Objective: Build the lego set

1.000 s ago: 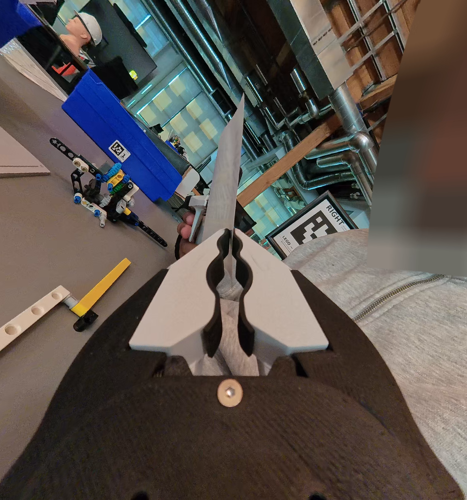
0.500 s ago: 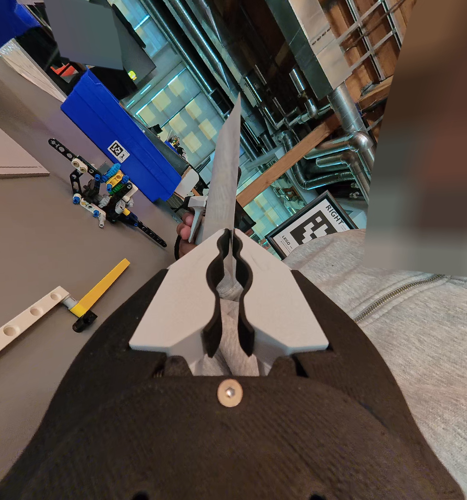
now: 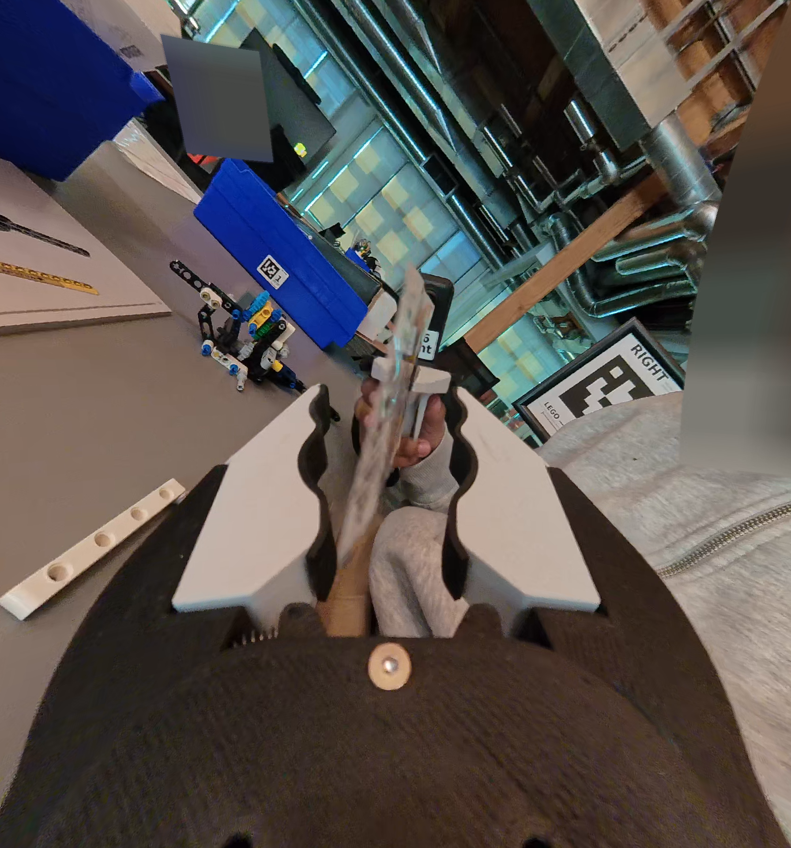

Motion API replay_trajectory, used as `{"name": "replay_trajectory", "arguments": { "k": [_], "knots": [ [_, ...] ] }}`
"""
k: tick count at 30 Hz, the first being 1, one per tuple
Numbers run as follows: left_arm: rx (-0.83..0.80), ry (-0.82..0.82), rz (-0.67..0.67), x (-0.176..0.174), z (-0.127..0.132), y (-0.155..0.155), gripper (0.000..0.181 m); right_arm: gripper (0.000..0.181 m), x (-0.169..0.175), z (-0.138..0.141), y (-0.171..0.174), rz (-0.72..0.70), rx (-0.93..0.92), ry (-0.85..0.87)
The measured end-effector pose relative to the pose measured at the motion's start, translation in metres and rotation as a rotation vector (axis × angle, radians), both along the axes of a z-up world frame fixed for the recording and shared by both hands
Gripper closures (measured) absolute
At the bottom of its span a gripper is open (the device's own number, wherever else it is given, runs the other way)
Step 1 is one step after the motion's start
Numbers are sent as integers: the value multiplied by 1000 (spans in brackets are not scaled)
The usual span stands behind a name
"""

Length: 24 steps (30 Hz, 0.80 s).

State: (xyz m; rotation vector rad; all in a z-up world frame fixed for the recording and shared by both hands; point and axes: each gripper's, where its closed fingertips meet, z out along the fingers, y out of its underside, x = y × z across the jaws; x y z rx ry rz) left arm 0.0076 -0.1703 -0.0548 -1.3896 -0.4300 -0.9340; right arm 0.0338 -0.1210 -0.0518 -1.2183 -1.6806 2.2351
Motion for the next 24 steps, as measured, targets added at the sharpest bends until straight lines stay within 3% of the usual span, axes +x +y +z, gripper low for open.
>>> {"name": "replay_trajectory", "arguments": {
  "k": [1, 5, 12, 18, 24],
  "knots": [
    [-4, 6, -6, 2, 0, 1, 131, 181, 2, -1, -4, 32, -16, -15],
    [-15, 41, -59, 14, -2, 3, 136, 181, 11, -9, -24, 154, -31, -79],
    [-5, 99, -148, 32, -3, 1, 179, 181, 13, -13, -33, 176, -12, -87],
    [-8, 105, -149, 30, -4, -1, 181, 181, 14, -12, -32, 177, -8, -76],
    [-36, 87, -155, 29, -9, 1, 181, 167, 9, -11, -26, 125, 2, -64]
  ]
}}
